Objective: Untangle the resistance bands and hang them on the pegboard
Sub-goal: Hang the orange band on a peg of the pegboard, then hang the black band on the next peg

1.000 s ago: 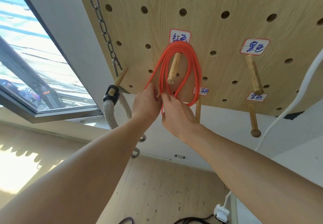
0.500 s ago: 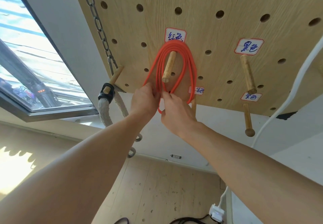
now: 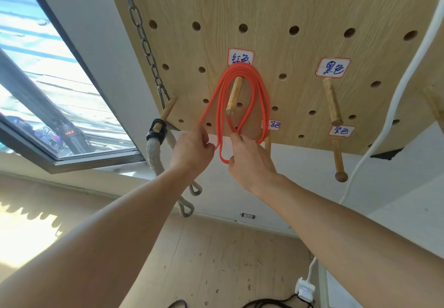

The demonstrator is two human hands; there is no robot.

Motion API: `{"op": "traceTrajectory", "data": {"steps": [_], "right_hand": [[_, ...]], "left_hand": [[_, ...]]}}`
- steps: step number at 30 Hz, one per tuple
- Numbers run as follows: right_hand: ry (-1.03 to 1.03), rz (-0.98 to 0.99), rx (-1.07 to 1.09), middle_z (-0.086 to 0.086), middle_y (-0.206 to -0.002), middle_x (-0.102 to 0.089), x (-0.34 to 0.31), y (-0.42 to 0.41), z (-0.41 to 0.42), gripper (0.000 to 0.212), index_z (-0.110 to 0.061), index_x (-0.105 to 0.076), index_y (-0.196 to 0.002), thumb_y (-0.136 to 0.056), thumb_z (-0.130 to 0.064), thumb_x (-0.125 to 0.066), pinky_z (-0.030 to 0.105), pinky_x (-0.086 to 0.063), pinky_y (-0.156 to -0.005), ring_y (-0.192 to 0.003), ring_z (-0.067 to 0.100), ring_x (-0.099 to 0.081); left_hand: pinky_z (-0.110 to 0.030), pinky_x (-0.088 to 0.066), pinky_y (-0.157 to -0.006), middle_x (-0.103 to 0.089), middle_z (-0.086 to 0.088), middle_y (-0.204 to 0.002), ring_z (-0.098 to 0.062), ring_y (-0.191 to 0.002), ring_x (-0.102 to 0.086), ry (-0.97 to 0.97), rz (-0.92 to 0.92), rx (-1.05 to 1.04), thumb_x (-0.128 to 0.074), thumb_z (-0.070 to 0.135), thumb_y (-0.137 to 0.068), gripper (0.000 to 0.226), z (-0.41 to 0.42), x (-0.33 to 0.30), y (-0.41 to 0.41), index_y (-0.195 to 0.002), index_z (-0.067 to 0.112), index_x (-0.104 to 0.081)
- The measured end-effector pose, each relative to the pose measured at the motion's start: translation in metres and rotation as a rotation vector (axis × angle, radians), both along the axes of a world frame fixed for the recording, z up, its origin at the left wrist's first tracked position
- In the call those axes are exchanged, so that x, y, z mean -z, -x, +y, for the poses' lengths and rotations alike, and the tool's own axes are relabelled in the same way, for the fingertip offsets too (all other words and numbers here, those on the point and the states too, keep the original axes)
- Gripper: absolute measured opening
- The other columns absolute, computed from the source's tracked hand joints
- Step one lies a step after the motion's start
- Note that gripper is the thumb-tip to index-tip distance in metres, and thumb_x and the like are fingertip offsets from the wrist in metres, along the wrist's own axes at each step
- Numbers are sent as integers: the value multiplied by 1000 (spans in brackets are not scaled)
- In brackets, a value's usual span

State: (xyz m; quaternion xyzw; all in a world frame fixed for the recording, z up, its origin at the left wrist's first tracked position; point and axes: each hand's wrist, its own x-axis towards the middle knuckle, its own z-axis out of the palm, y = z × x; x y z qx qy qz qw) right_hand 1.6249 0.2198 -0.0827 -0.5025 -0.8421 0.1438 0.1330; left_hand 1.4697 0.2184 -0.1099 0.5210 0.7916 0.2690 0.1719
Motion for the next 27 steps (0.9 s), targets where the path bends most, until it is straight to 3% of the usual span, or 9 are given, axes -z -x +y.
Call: {"op": "traceTrajectory", "data": {"steps": [2, 11, 15, 21, 25, 27], "right_hand": [[-34, -3, 17, 3, -122, -62, -2, -3, -10, 45, -14, -47, -140, -96, -7, -56, 38, -46, -90, -109, 25, -65], [-11, 48, 76, 0, -129, -57, 26, -29, -91, 32, -16, -46, -135, -104, -18, -47, 24, -40, -76, -106, 19, -60], [91, 6, 172, 2, -128, -59, 71, -54, -135, 29, -15, -48, -132, -103, -19, -48, 25, -42, -74, -98, 18, -62], [229, -65, 286, 5, -115, -61, 163, -101, -180, 23, -12, -50, -122, -99, -14, -49, 30, -37, -66, -85, 20, -54], [421, -139, 328, 7, -113, -55, 248, -135, -194, 20, -9, -49, -118, -98, -8, -49, 21, -22, -52, -88, 20, -45], [488, -182, 321, 6, -115, -55, 304, -154, -201, 24, -11, -50, -119, -96, -7, -51, 26, -28, -56, -91, 22, -47]], "left_hand": [[-45, -60, -68, -70, -3, -82, -23, -77, -68, 6, 5, 16, -57, 15, -87, 10, -16, 0, 2, -88, 25, -53], [-38, -56, -61, -65, 3, -85, -21, -65, -60, 88, 184, 300, -50, 17, -92, 11, -103, 22, -24, -102, 23, -48], [-38, -56, -72, -64, 7, -94, -20, -79, -61, 217, 210, 489, -49, 18, -93, 20, -142, 57, -43, -112, 25, -49], [-34, -50, -75, -66, 4, -108, -23, -93, -62, 406, 137, 615, -53, 25, -94, 28, -197, 150, -78, -122, 25, -49], [-37, -54, -83, -64, 3, -113, -25, -102, -63, 522, 84, 614, -58, 29, -92, 34, -219, 245, -110, -124, 26, -50], [-36, -53, -87, -63, 1, -119, -25, -105, -62, 583, 87, 611, -59, 30, -93, 39, -229, 299, -128, -130, 25, -48]]}}
